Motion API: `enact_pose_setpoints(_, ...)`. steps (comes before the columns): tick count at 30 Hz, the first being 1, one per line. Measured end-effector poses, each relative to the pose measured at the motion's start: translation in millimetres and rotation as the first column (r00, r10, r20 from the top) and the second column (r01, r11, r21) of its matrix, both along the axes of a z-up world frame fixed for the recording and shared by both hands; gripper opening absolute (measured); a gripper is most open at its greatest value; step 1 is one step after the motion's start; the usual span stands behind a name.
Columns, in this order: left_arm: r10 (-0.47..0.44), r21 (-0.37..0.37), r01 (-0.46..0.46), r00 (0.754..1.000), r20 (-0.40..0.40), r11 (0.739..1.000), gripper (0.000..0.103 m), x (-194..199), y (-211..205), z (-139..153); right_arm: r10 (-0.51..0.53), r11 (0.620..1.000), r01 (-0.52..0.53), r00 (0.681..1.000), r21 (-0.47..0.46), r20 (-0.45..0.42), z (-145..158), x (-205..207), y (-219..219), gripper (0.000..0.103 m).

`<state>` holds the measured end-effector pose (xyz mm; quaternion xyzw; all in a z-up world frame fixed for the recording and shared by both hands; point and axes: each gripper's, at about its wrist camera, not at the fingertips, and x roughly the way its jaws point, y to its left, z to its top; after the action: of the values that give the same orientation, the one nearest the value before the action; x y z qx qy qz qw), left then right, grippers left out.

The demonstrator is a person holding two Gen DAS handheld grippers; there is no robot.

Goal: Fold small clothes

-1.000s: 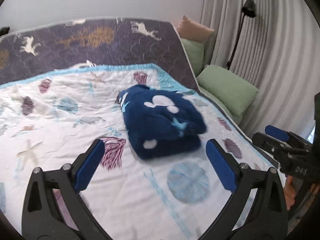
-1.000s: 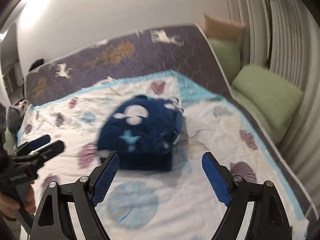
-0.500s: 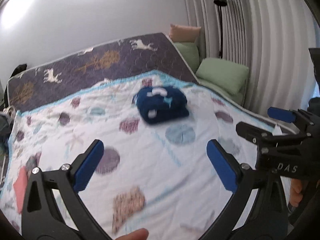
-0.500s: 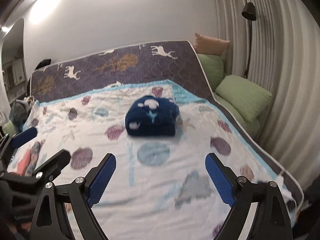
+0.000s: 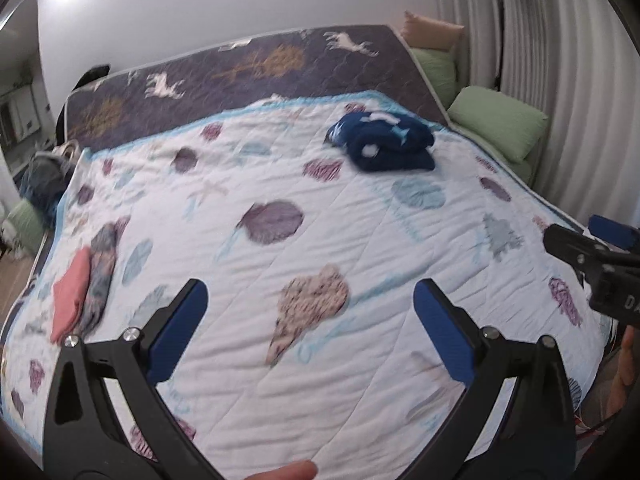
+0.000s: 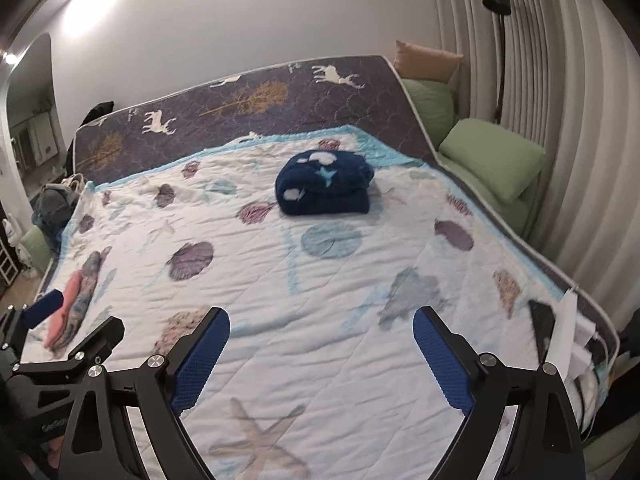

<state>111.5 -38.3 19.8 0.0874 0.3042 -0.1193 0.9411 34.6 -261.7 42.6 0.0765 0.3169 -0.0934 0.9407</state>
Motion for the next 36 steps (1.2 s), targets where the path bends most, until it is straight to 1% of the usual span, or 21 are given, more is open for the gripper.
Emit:
enact_pose_setpoints(3, 0.001, -0.008, -0.001, 1.0, -0.012, 1.0, 0.102, -2, 6, -5, 0.03, 1.0, -0.03, 0.999, 0.0, -0.026, -5, -1, 7, 0.095)
enact_pose_setpoints(8, -0.014, 0.003, 0.014, 1.0, 0.003, 1.0, 0.102, -8, 7, -6, 0.043, 0.998, -0.044, 0.999, -0.039, -0.03, -7, -4, 19, 0.095)
enact_pose_setpoints(13, -0.017, 0.005, 0.017, 1.0, 0.007, 1.0, 0.102, -9, 6, -7, 0.06, 0.997, -0.062, 0.998, -0.046, -0.036, -7, -4, 25, 0.095)
enact_pose_setpoints(27, -0.033, -0.002, 0.033, 0.999, -0.012, 0.999, 0.102, -8, 13, -10, 0.04, 0.999, -0.041, 0.997, -0.02, -0.061, -15, -2, 23, 0.095)
enact_pose_setpoints(36, -0.035, 0.002, 0.035, 0.999, -0.007, 0.999, 0.102, -8, 15, -9, 0.04, 0.999, -0.041, 0.997, -0.016, -0.062, -16, -2, 21, 0.095)
